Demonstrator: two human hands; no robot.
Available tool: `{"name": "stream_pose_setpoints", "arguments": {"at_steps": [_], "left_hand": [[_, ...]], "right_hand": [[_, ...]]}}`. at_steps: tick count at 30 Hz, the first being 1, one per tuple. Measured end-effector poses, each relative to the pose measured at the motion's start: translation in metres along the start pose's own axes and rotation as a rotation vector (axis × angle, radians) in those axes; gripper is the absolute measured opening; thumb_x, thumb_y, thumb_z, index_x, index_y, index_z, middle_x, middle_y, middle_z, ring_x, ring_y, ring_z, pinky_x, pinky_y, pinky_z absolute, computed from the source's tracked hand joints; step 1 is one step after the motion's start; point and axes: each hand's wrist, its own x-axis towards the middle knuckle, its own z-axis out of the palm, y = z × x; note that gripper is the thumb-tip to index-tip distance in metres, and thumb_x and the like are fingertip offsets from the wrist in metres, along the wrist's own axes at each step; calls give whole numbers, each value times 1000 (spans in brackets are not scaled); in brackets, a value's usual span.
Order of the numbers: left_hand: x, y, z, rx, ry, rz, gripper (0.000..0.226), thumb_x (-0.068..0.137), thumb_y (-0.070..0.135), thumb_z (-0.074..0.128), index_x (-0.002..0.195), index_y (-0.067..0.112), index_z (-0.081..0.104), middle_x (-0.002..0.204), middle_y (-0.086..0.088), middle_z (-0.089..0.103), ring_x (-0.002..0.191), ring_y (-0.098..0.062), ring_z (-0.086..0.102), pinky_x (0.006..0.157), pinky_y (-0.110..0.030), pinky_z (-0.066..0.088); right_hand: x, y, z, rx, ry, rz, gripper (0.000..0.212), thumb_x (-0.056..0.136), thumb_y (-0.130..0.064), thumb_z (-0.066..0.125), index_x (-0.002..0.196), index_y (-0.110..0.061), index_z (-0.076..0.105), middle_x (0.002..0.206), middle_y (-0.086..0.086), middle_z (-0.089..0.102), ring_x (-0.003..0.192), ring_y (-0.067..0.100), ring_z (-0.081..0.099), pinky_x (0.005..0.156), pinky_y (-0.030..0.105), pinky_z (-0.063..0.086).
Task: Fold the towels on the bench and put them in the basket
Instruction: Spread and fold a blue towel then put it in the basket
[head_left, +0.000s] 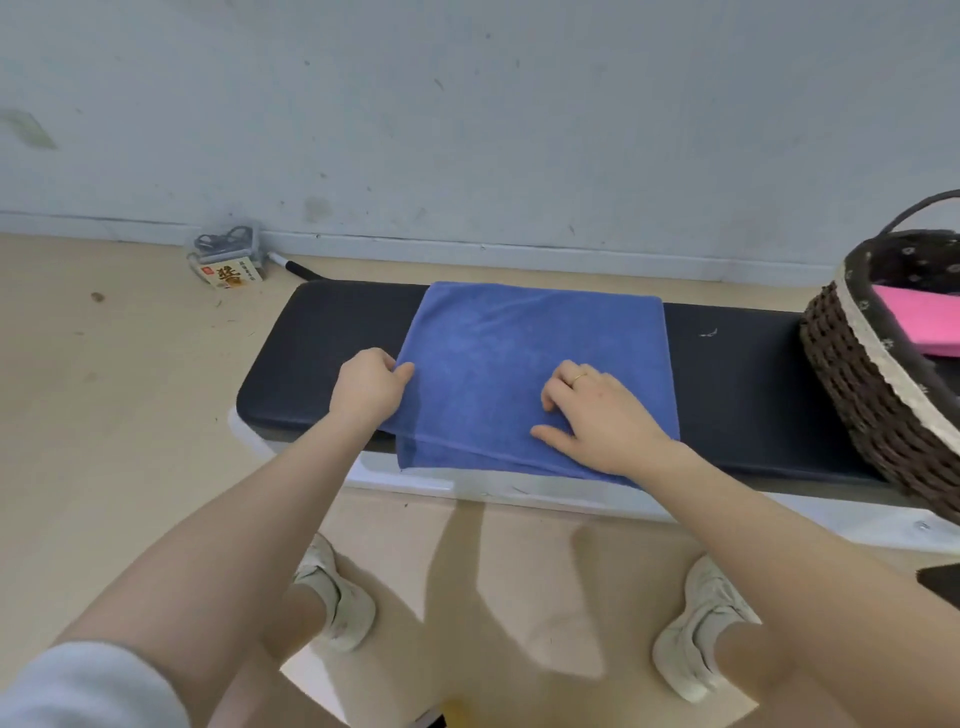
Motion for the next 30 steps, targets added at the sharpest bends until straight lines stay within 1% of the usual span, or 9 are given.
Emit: {"name": "stream_pose_setpoints", "arguments": {"at_steps": [3,6,8,12,14,18,23,27,30], "left_hand": [[-16,-6,-2,-214,3,-93,27,91,22,52,68,11,45,66,-7,41,64,-22,40,60,-31,35],[-30,3,-11,-728,-67,-193,23,87,21,59,67,12,52,68,-5,48,63,-19,43,60,-30,38],[-36,8,-14,-956,-164,-303,25,87,19,62,65,11,52,63,-4,46,56,-16,41,53,-26,35],[-52,-2,2,-758,-248,-376,25,90,19,60,68,11,51,62,-4,51,43,-11,49,39,-18,37],[-58,-7,7,-645,-252,-366,25,92,20,57,69,11,52,64,-5,56,47,-11,51,44,-19,40],[-61,-7,5,-534,-260,-359,22,93,21,52,76,7,53,70,-7,57,57,-18,51,53,-24,41],[-63,-15,6,-461,-330,-429,27,95,30,46,110,9,54,106,-6,55,90,-25,58,75,-36,44],[-67,-22,18,-490,-290,-405,18,93,27,46,99,11,51,99,-6,52,87,-24,44,58,-29,33],[-72,-24,27,-665,-257,-430,12,93,23,50,94,11,52,86,-4,54,70,-18,40,55,-26,29]], "right_hand": [[-15,-9,4,-172,-70,-29,39,84,-49,58,101,-15,50,100,1,45,81,17,36,70,28,26],[-28,-7,2,-327,-137,13,36,67,-36,77,85,-12,56,84,3,52,64,20,45,56,29,25],[-35,-4,-5,-362,-134,15,35,63,-32,77,82,-13,55,80,2,51,60,20,41,53,29,24],[-46,0,0,-317,-154,25,43,85,-40,57,116,-13,45,116,5,45,98,25,47,69,30,29],[-48,-3,2,-326,-156,59,47,85,-39,58,121,-13,42,124,6,42,104,26,45,71,31,30],[-47,-8,6,-358,-164,99,35,89,-14,48,122,-13,38,128,7,39,104,26,43,70,31,31],[-51,0,-2,-256,-174,77,40,93,-46,45,120,-16,43,121,2,42,102,22,46,70,29,36],[-51,-4,-2,-299,-175,98,19,96,-19,42,113,-11,44,117,6,44,89,22,41,62,31,33],[-52,-6,-7,-309,-192,84,26,97,-29,44,115,-10,43,118,6,44,97,23,46,61,32,32]]}}
